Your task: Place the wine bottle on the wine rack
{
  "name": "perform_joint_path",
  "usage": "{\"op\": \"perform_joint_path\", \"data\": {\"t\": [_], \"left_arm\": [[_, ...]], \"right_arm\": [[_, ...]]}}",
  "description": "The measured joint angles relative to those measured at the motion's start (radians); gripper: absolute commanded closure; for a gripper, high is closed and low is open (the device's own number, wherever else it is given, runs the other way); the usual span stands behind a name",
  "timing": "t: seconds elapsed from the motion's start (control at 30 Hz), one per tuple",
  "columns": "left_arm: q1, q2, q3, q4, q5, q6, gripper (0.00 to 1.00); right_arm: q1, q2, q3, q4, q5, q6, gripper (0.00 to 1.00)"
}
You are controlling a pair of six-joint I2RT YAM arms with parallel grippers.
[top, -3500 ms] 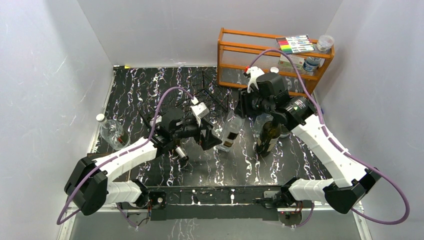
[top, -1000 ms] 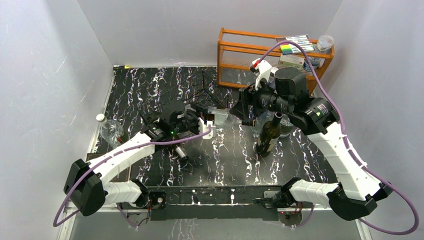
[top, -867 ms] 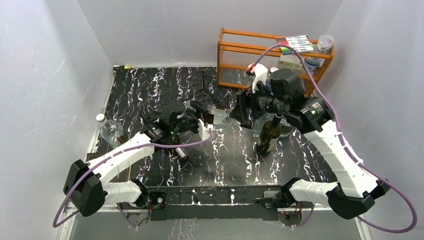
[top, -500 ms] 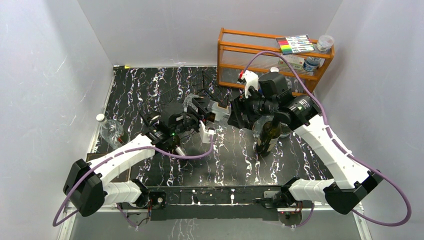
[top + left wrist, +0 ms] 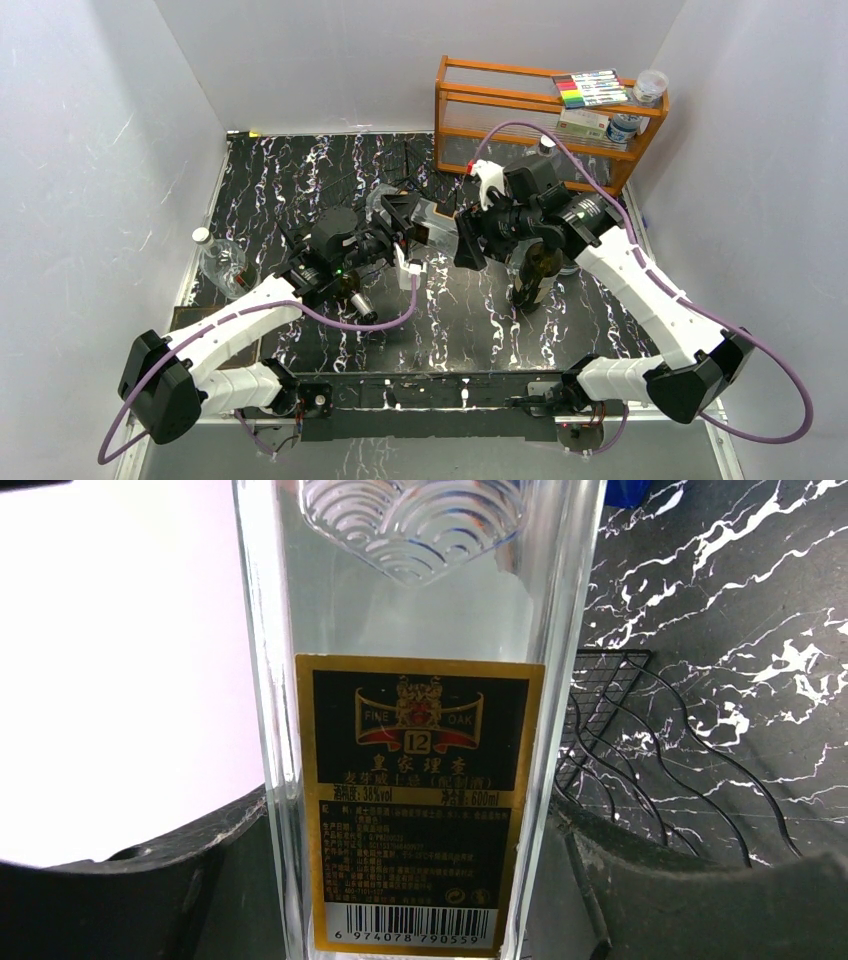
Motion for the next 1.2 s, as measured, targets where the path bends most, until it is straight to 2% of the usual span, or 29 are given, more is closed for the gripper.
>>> {"op": "perform_joint_path", "data": {"t": [0.17,0.33,0.4,0.53,0.8,0.83,0.93,1.0,1.17,1.2], "left_arm": [[0.0,0.0,-0.01,-0.009,-0.002,-0.004,1.0],[0.007,0.003,-0.01,-0.031,-0.021,-0.028,1.0],[0.008,0.005,-0.01,-0.042,-0.023,-0.042,1.0],[0.006,0.011,-0.008,-0.048,-0.019,-0.061,1.0],[0.006,0.02,0.007,-0.08,-0.013,-0.077,1.0],[0.006,0.02,0.01,-0.085,-0.013,-0.077,0.93],[0.007,0.02,0.013,-0.098,-0.013,-0.07,0.64],[0.005,0.02,0.013,-0.101,-0.01,-0.063,0.51],[-0.006,0.023,0.027,-0.113,-0.005,-0.039,0.34],[-0.007,0.027,0.032,-0.116,-0.005,-0.036,0.17]], "right_arm": [[0.002,0.04,0.005,0.0,-0.072,-0.008,0.45],[0.006,0.041,0.003,-0.021,-0.117,-0.024,0.73],[0.006,0.039,0.0,-0.027,-0.13,-0.027,0.8],[0.005,0.039,-0.007,-0.03,-0.136,-0.023,1.0],[0.005,0.039,-0.016,-0.026,-0.133,-0.006,1.0],[0.005,0.037,-0.019,-0.022,-0.133,-0.002,1.0],[0.005,0.013,-0.057,0.016,-0.132,0.004,1.0],[0.005,-0.013,-0.089,0.043,-0.131,0.004,1.0],[0.005,-0.093,-0.167,0.104,-0.134,-0.008,1.0],[0.005,-0.106,-0.174,0.113,-0.132,-0.014,1.0]]}}
